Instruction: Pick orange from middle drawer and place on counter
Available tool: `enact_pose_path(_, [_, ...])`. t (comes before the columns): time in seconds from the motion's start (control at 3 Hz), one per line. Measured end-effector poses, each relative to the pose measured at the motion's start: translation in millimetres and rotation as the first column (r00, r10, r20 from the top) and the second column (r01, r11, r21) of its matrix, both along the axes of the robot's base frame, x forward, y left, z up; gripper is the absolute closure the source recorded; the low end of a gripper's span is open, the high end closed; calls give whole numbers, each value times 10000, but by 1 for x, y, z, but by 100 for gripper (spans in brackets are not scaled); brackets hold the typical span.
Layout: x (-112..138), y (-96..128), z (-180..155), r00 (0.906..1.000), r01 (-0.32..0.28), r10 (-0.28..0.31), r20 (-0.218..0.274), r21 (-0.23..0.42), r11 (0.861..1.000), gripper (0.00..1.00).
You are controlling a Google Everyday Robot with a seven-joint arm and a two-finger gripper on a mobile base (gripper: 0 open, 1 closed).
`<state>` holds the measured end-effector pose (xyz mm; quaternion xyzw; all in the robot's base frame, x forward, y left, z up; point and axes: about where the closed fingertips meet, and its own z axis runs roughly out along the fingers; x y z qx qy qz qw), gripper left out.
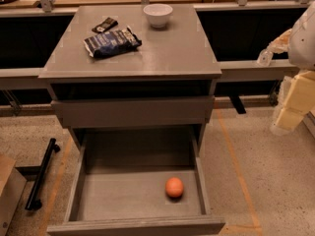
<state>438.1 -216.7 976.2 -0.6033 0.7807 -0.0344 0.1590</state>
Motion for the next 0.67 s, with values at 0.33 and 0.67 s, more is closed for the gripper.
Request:
enact_pose_path(0.33, [0,0,0,10000,0,0,2,0,10000,0])
enact_pose_path(0.67, [0,-9,-19,10000,-87,87,2,123,9999,0])
